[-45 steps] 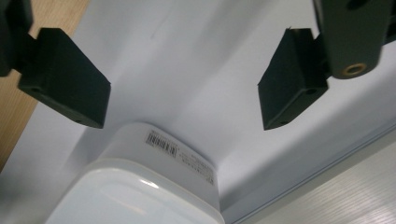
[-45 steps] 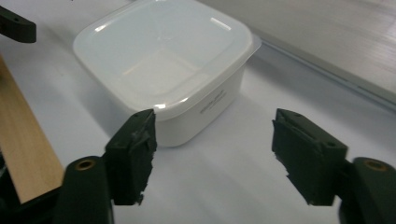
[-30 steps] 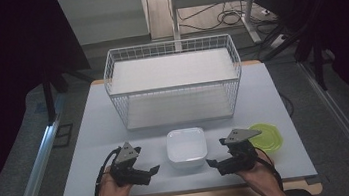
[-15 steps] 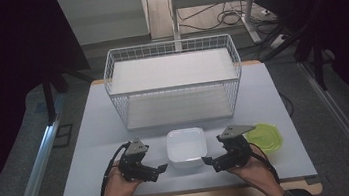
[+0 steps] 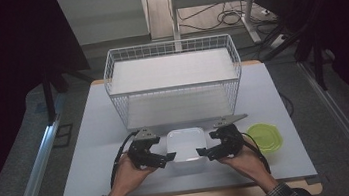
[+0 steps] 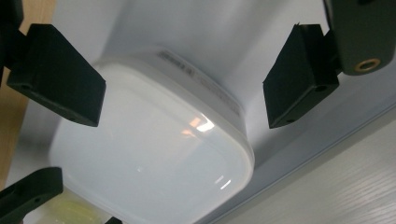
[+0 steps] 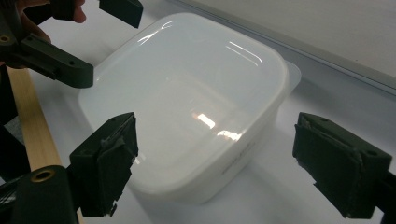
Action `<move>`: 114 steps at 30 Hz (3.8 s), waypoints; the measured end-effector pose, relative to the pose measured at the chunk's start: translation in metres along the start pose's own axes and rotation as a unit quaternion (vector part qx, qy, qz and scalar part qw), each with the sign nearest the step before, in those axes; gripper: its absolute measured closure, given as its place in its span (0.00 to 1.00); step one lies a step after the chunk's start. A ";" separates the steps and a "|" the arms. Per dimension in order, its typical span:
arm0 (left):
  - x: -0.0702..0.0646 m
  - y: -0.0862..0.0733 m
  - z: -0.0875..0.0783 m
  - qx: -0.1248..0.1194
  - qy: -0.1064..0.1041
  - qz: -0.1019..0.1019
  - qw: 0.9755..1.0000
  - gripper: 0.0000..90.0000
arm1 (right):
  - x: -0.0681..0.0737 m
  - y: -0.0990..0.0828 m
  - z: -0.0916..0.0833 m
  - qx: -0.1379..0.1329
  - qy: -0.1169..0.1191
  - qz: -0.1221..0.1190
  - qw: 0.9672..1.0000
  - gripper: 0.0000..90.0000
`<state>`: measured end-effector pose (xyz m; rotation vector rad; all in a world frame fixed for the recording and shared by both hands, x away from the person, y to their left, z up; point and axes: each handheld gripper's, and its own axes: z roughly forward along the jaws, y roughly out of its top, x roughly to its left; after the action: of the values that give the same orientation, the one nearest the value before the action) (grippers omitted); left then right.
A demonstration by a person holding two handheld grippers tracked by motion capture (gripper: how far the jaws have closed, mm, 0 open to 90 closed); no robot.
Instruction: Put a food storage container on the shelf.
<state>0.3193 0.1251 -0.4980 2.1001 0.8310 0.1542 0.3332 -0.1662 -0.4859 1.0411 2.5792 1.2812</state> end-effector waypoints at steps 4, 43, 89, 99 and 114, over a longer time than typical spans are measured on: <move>0.007 0.003 0.009 0.003 -0.025 -0.025 0.999 0.13 | -0.003 0.006 0.011 0.014 0.004 0.007 1.000 0.18; -0.018 -0.013 -0.024 -0.031 -0.023 -0.148 0.988 0.78 | 0.006 -0.012 -0.021 -0.014 0.031 0.164 0.986 0.85; -0.015 0.062 -0.085 -0.133 0.061 -0.074 0.986 0.87 | 0.028 0.069 -0.062 -0.124 -0.039 0.023 0.991 0.87; -0.012 0.092 -0.106 -0.148 0.079 -0.060 0.984 0.87 | 0.028 0.101 -0.075 -0.146 -0.042 0.013 0.988 0.87; 0.013 0.136 -0.129 -0.166 0.078 -0.062 0.981 0.87 | 0.025 0.155 -0.088 -0.169 -0.049 0.004 0.984 0.87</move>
<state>0.3481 0.1625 -0.3164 1.7337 0.9552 0.3690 0.3664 -0.1455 -0.3099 1.0189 2.1851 1.5553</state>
